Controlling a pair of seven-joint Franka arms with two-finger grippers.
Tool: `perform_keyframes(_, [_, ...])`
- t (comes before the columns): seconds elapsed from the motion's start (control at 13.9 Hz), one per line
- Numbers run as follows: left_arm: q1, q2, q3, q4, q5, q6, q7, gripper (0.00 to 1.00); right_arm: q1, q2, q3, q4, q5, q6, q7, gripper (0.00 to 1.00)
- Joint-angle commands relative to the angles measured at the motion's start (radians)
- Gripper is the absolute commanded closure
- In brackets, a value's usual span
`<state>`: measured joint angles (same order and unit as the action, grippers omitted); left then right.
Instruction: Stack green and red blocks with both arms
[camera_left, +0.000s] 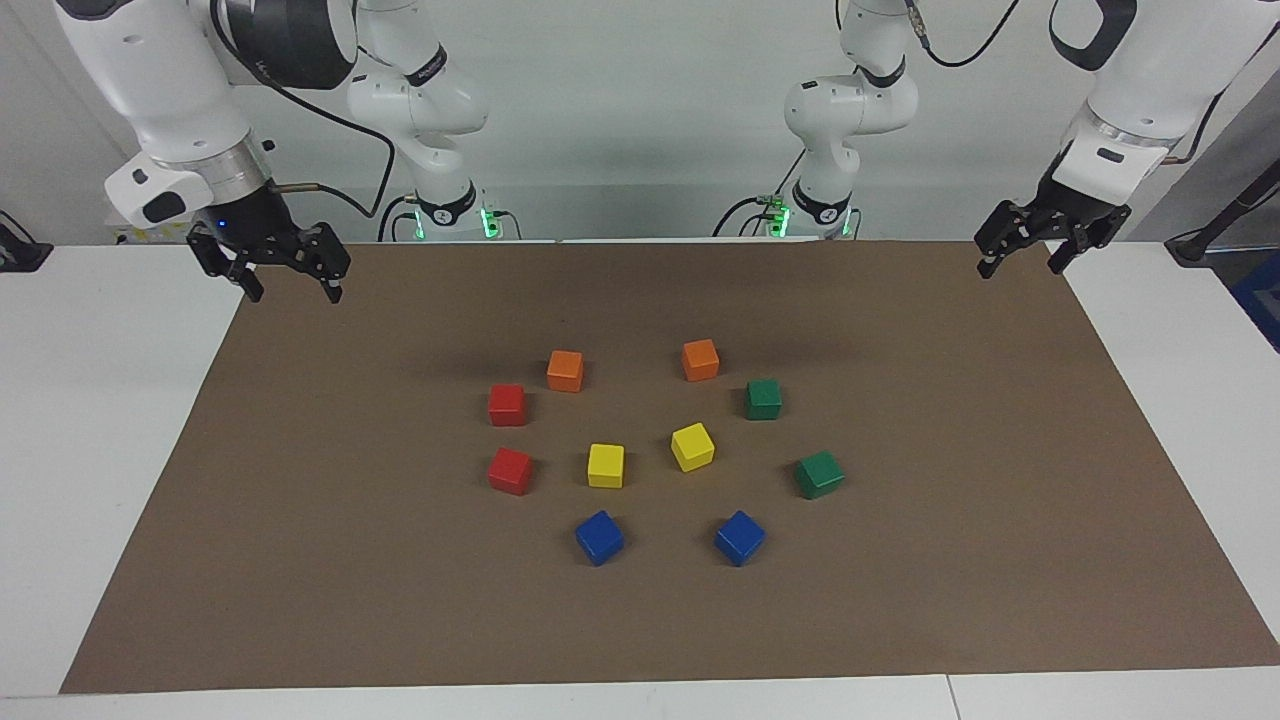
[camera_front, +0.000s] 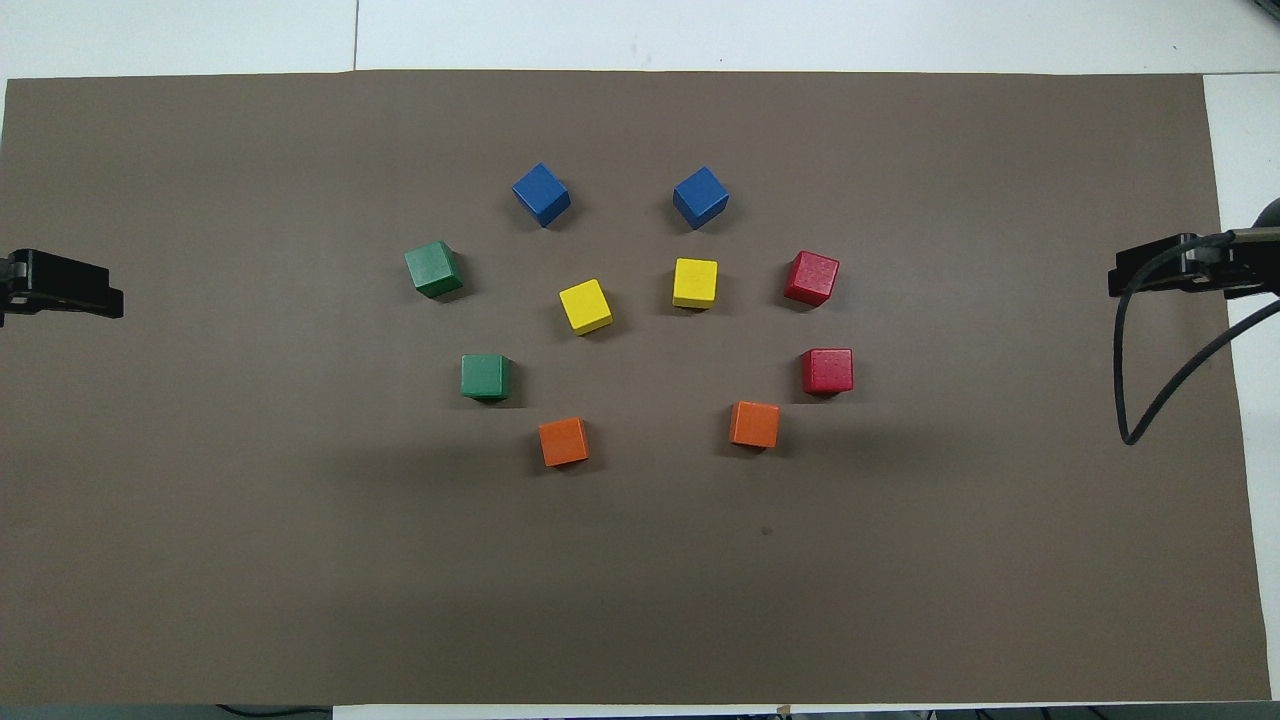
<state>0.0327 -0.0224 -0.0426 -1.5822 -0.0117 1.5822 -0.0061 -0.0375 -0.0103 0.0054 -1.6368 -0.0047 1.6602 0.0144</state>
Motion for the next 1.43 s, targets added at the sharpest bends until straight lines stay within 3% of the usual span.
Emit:
perform_keyframes(0.0, [0.003, -0.016, -0.005, -0.019, 0.019, 0.018, 0.011, 0.0, -0.008, 0.012, 0.002, 0.018, 0.014, -0.042, -0.017, 0.0])
perform_keyframes(0.5, [-0.005, -0.027, -0.005, -0.041, 0.019, 0.018, 0.023, 0.0, 0.004, 0.006, 0.004, -0.003, 0.017, -0.031, 0.019, 0.0])
perform_keyframes(0.86, [-0.071, -0.067, -0.006, -0.189, 0.016, 0.135, -0.011, 0.0, 0.119, 0.006, 0.015, -0.063, 0.022, 0.076, 0.194, 0.0])
perform_keyframes(1.08, [-0.137, -0.03, -0.008, -0.257, 0.006, 0.263, -0.104, 0.0, 0.165, 0.015, 0.015, -0.174, 0.022, 0.202, 0.225, 0.0])
perform_keyframes(1.22, [-0.181, 0.034, -0.008, -0.259, 0.002, 0.298, -0.106, 0.0, 0.191, 0.041, 0.015, -0.23, 0.023, 0.278, 0.243, 0.0])
perform_keyframes(1.36, [-0.223, 0.084, -0.008, -0.28, -0.001, 0.353, -0.106, 0.0, 0.22, 0.068, 0.015, -0.227, 0.022, 0.329, 0.31, 0.0])
